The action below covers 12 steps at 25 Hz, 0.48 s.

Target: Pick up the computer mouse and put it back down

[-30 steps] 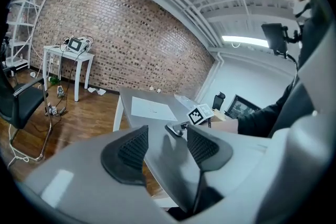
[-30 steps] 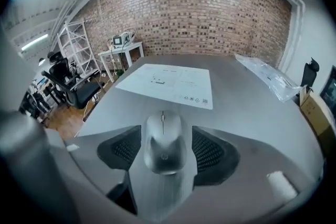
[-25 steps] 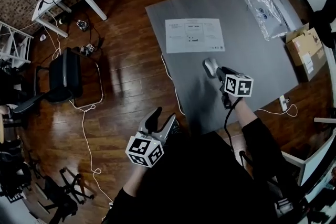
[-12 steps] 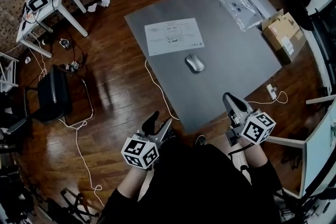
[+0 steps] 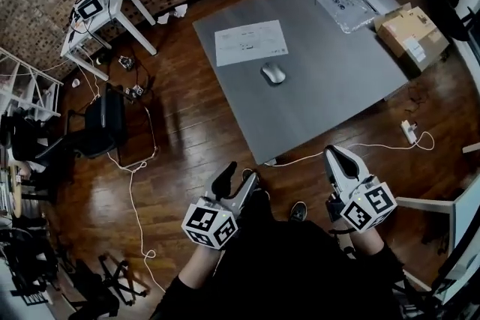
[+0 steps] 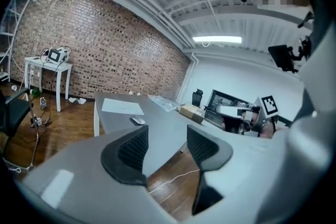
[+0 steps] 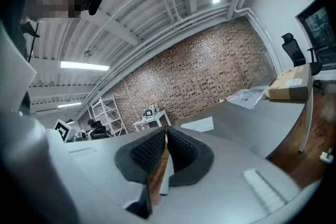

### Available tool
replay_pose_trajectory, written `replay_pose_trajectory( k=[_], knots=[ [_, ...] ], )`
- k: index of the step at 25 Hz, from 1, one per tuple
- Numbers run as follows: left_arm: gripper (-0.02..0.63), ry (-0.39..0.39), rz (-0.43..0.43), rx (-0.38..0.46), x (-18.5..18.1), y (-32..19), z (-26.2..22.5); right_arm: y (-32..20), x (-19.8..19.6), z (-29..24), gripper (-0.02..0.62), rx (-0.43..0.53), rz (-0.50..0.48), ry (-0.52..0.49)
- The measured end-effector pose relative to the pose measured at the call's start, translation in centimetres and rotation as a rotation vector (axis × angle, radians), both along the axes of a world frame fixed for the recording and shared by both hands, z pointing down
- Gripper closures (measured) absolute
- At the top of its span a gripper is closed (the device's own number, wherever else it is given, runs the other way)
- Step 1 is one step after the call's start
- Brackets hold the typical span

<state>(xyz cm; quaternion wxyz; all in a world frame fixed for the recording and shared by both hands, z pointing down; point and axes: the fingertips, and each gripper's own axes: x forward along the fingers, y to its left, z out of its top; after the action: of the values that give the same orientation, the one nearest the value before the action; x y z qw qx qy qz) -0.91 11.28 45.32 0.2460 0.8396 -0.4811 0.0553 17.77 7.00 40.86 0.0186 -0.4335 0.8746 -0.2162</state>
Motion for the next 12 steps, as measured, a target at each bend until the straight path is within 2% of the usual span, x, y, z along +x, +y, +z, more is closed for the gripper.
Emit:
replay_pose_trajectory(
  k=[6,12],
  knots=[
    [0.39,-0.062,0.024,-0.002,3.8,5.1,-0.5,4.9,3.3,0.0,0.583,0.017,0.018,-0.046],
    [0.39,-0.049,0.081,0.029,4.7,6.3,-0.5,7.1,1.6,-1.7,0.583,0.103,0.016,0.036]
  ],
)
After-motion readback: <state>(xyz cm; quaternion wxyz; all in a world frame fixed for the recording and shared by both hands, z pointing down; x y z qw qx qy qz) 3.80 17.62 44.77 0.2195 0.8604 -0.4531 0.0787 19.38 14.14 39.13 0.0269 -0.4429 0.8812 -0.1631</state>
